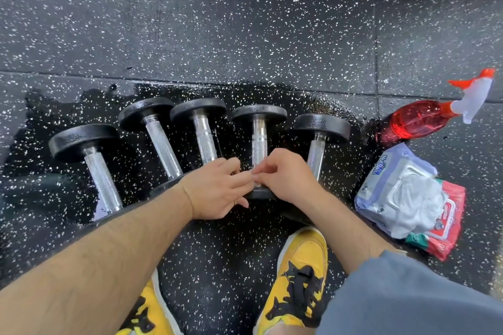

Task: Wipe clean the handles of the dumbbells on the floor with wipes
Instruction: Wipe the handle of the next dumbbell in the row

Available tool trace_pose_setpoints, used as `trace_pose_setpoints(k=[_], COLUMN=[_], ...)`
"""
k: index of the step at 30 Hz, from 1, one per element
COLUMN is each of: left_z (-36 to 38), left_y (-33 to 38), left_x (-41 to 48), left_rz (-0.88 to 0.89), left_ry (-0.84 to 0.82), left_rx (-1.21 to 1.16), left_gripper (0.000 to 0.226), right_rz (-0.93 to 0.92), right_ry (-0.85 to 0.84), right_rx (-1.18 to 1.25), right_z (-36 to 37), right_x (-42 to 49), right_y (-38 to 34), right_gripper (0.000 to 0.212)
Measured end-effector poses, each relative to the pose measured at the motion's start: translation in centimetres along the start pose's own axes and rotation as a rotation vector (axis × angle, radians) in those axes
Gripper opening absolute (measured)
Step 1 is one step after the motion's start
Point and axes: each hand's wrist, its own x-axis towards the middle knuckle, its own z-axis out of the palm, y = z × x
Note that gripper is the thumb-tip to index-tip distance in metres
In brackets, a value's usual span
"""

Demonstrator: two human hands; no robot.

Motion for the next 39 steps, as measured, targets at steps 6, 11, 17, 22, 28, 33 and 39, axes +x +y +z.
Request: trace_pose_setpoints(k=[6,11,17,22,28,33,39], left_z=[0.2,0.0,-0.1,0.3,0.3,0.3,0.1], left_y=[-0.1,0.0,0.0,0.0,-0.1,0.0,-0.1], left_x=[-0.1,0.1,0.0,-0.1,-0.1,-0.1,0.0], left_rz=[-0.028,-0.021,-0.028,-0.037,-0.037,-0.032,-0.031], left_ry=[-0.024,-0.006,-0.022,-0.028,-0.023,-0.032,-0.022], left_rx=[0.011,0.011,0.002,0.007,0.011,0.024,0.031], left_gripper=[0.031,0.032,0.036,0.038,0.037,0.040,0.043], right_rz=[0.007,0.062,0.140,0.226,0.317,0.361,0.342], right_ry=[-0.009,-0.215,-0.198,-0.148,-0.153,-0.196,-0.246], right_rx=[-0.087,-0.219,-0.082,-0.019,0.047,0.125,0.254], right_z=[0.3,-0.9,-1.6,-1.8,-1.7,-1.7,-1.2], right_x=[0.8,1.1,0.8,0.6,0.7,0.7,0.4], right_y=[-1.0,-1.6,-0.1,0.4,-0.3,-0.4,-0.3], right_gripper=[0.005,0.005,0.009,0.027,0.058,0.034,0.030])
